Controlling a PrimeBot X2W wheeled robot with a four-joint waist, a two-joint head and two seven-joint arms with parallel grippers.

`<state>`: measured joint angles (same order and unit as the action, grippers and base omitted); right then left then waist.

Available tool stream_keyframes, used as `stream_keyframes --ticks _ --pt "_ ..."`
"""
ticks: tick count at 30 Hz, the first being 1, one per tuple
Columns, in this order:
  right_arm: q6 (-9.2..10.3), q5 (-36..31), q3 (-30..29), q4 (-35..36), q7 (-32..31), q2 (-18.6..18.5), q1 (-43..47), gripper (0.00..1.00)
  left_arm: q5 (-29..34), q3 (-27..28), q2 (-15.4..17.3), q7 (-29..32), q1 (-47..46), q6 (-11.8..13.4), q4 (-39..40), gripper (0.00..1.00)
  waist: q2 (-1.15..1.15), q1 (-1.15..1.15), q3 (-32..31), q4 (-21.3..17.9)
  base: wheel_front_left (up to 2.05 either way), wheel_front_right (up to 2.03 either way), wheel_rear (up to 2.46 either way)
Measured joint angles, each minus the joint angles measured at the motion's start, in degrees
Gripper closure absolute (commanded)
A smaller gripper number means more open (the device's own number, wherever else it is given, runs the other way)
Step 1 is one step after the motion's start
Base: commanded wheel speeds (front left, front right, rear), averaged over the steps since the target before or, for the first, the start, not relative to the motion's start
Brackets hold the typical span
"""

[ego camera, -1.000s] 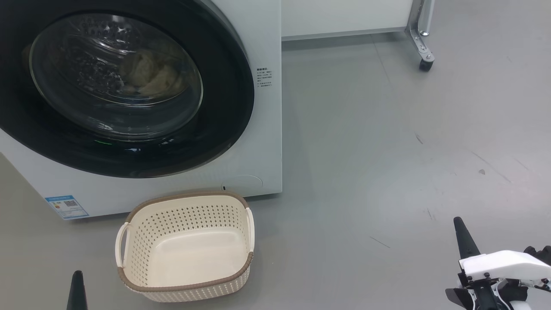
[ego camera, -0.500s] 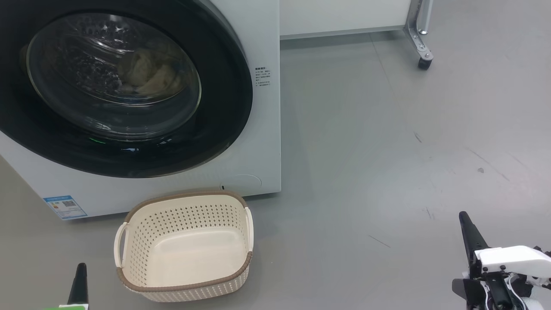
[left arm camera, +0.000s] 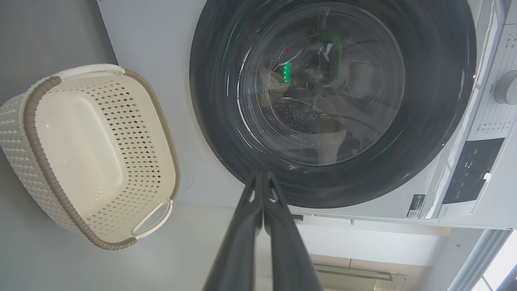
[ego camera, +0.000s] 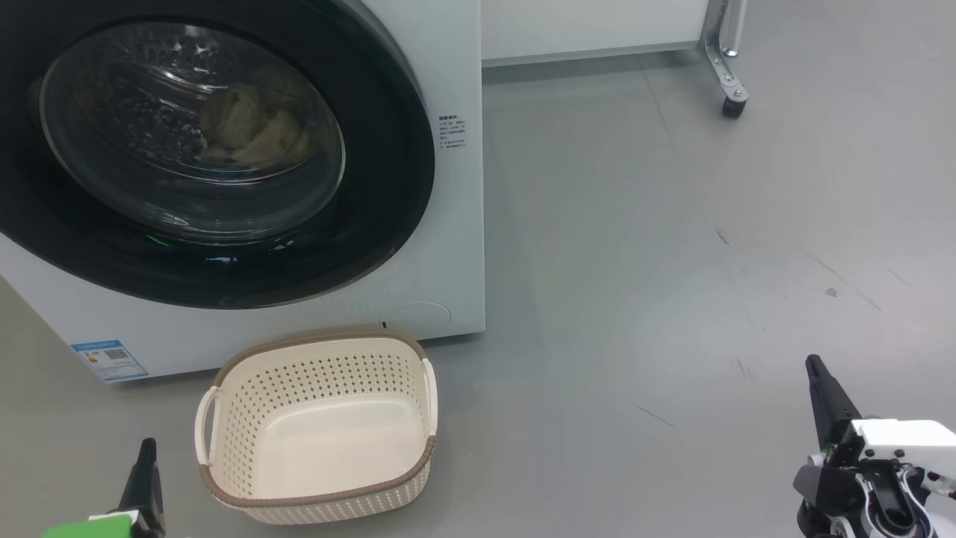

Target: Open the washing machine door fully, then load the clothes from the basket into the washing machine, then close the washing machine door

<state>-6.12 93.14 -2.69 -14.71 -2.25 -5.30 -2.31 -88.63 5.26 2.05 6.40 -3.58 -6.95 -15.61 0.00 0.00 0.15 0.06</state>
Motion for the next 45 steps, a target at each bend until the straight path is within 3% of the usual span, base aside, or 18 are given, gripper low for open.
stream_keyframes --ticks 4,45 --pt "-0.44 2.1 -0.6 -0.3 -0.5 0.0 -0.5 1.00 -2.5 0.0 0.0 0.5 -0.4 0.0 -0.2 1.00 0.00 0.00 0.0 0.0 0.00 0.00 0.00" --pt "-0.46 2.2 -0.8 -1.0 -0.6 0.1 -0.8 1.00 -2.6 0.0 -0.1 0.5 -0.4 0.0 -0.1 1.00 0.00 0.00 0.0 -0.1 0.00 0.00 0.00"
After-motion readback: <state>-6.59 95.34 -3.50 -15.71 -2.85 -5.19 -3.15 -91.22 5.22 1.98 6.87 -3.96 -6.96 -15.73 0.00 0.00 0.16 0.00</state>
